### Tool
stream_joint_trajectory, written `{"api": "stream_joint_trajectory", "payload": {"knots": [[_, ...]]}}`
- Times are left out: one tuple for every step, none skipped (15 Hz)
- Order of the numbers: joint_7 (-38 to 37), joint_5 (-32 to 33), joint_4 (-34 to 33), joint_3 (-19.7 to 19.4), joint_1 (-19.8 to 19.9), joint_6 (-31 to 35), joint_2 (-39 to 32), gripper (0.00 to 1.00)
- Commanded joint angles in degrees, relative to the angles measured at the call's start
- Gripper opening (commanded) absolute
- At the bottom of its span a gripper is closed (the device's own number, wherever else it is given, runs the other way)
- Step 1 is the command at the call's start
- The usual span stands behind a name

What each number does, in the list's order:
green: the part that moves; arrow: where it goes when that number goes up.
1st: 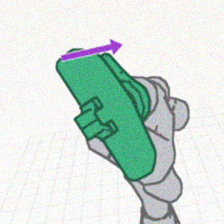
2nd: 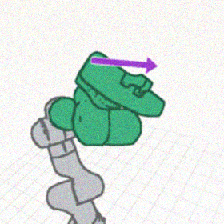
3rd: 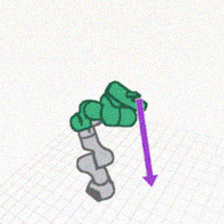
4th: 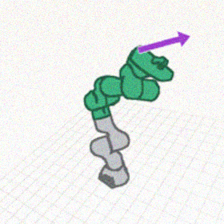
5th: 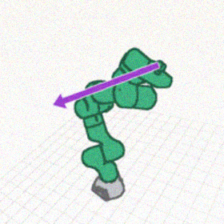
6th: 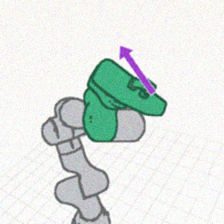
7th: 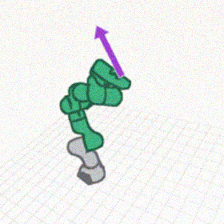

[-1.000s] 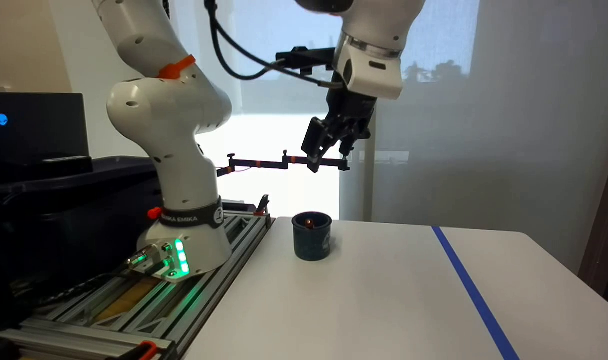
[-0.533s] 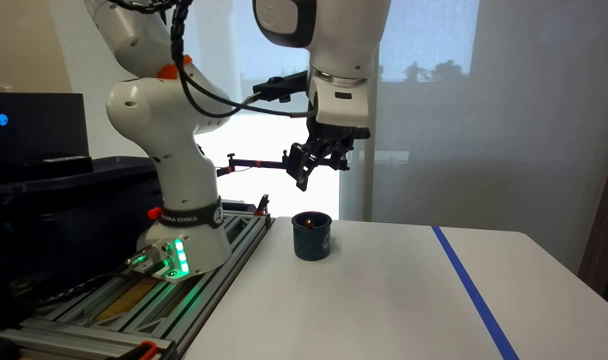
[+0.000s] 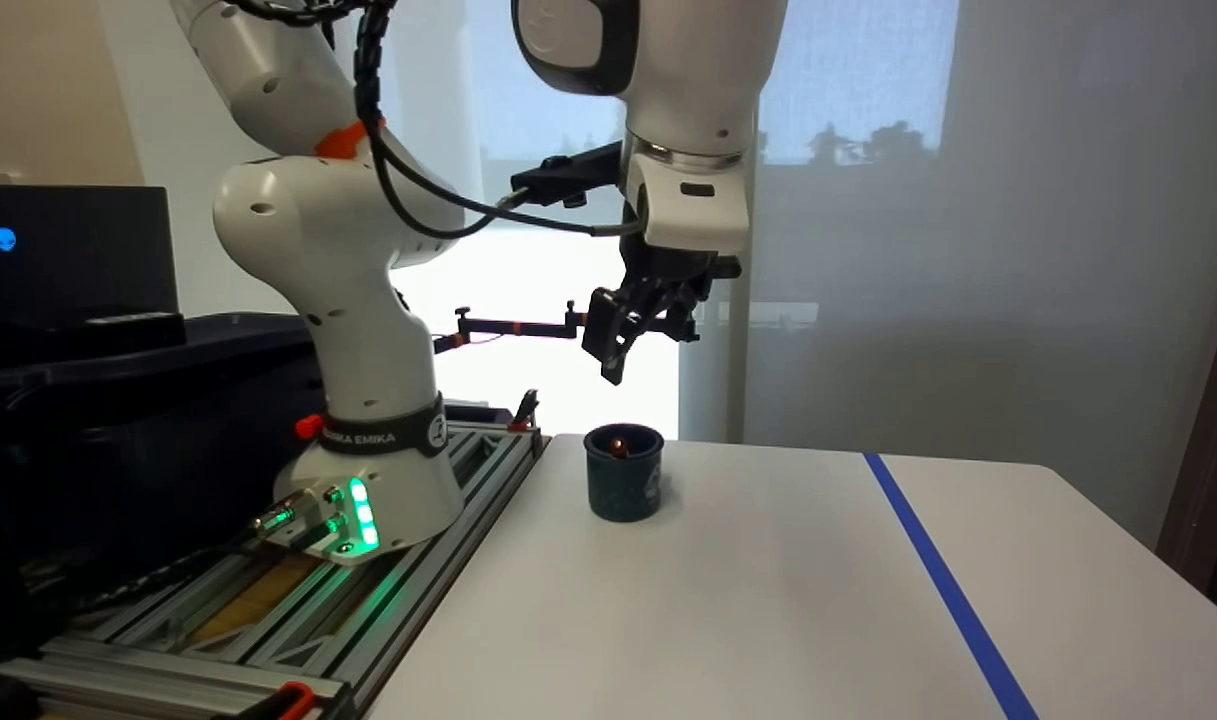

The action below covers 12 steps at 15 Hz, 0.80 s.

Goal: Remove the marker from the cup

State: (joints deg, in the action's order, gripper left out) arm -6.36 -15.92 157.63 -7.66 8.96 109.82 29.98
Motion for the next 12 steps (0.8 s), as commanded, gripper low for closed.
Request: {"api": "stream_joint_trajectory", "payload": {"knots": [[-1.91, -2.68, -0.04, 0.67, -0.21, 6.03, -5.04, 1.00], [-2.99, -3.28, 0.05, 0.77, -0.24, 7.14, -6.47, 1.00], [-4.20, -3.92, 0.12, 0.77, -0.24, 8.11, -7.96, 1.00], [-5.77, -4.71, 0.18, 0.81, -0.20, 8.92, -9.55, 1.00], [-7.35, -5.59, 0.21, 0.83, -0.18, 9.48, -10.95, 1.00], [-9.15, -6.37, 0.22, 0.95, -0.17, 9.80, -12.28, 1.00], [-10.55, -6.97, 0.23, 1.07, -0.23, 10.06, -13.46, 1.00], [-11.96, -7.92, 0.23, 1.12, -0.33, 10.14, -14.43, 1.00], [-13.16, -8.99, 0.22, 1.12, -0.44, 10.14, -15.37, 1.00], [-14.67, -10.04, 0.22, 1.24, -0.53, 10.02, -16.03, 1.00], [-16.06, -10.80, 0.20, 1.40, -0.56, 9.74, -16.65, 1.00], [-17.37, -11.83, 0.19, 1.46, -0.61, 9.59, -17.15, 1.00]]}}
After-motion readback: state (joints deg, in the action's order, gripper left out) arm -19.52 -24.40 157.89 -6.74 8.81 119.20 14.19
